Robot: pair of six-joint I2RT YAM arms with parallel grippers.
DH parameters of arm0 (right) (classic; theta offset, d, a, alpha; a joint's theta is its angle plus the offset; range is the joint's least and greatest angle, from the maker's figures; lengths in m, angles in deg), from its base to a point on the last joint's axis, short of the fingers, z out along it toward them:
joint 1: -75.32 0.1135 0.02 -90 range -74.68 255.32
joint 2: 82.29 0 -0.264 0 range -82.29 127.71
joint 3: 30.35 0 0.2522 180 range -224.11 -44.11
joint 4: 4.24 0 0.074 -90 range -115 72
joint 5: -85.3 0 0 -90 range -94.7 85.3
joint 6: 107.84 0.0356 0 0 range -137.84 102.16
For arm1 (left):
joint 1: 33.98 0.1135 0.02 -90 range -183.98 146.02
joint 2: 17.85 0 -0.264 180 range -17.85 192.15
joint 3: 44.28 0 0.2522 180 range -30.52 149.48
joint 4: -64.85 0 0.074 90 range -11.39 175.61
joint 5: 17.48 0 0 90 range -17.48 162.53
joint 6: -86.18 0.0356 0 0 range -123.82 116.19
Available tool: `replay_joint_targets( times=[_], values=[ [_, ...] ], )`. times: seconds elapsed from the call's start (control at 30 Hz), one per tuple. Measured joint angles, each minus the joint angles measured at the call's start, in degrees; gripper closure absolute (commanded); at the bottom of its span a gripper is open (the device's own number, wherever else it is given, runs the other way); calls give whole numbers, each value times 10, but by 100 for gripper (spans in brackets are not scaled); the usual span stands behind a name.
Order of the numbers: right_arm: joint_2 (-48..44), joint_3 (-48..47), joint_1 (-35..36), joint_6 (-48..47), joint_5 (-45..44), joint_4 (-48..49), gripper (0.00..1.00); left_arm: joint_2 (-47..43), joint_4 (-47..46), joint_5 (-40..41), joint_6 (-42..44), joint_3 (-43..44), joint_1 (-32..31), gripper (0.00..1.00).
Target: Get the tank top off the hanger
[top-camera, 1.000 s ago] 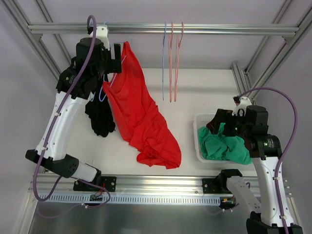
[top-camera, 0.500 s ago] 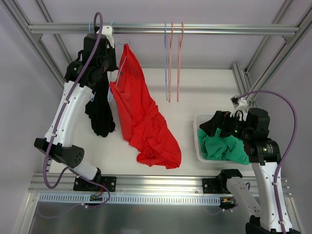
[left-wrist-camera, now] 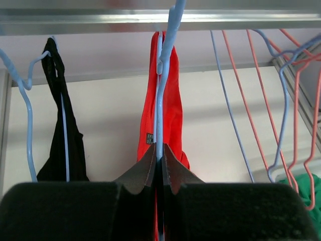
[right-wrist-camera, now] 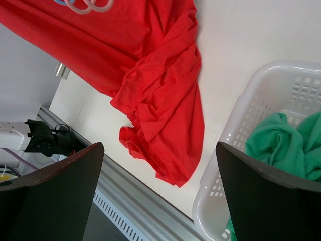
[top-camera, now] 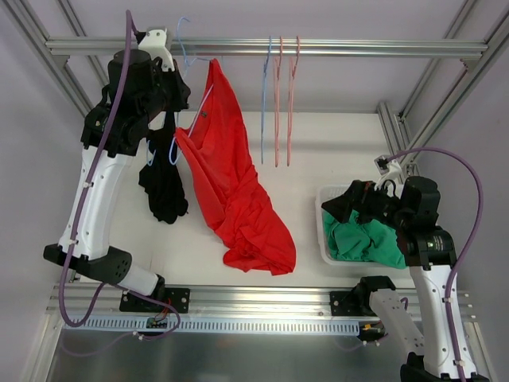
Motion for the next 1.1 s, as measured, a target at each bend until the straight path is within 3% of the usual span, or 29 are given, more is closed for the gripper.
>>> replay_joint_targets(
  times=[0.13, 0.3, 0.4, 0.47, 0.7, 0.8, 0.9, 1.0, 1.1],
  values=[
    [-3, 2, 0, 12, 32, 23, 0, -49, -11, -19, -16, -54, 0, 100],
    [-12, 26, 19, 57, 112, 118, 0, -177, -29, -49, -37, -207, 0, 100],
    [-8, 26, 86, 65, 126, 161, 1, -273, -41, -74, -47, -305, 0, 100],
    [4, 24, 166, 62, 110, 181, 0, -342, -52, -93, -51, -367, 0, 100],
    [141, -44, 510, 12, -141, 200, 9, -569, -63, -210, -66, -549, 0, 100],
    [224, -97, 567, -17, -242, 214, 18, -655, -64, -256, -82, -611, 0, 100],
    [302, -149, 577, -37, -317, 227, 23, -722, -61, -293, -110, -645, 0, 100],
    [369, -188, 577, -54, -366, 242, 29, -756, -60, -330, -136, -653, 0, 100],
    [410, -207, 577, -68, -391, 251, 44, -761, -60, -355, -153, -655, 0, 100]
  ],
)
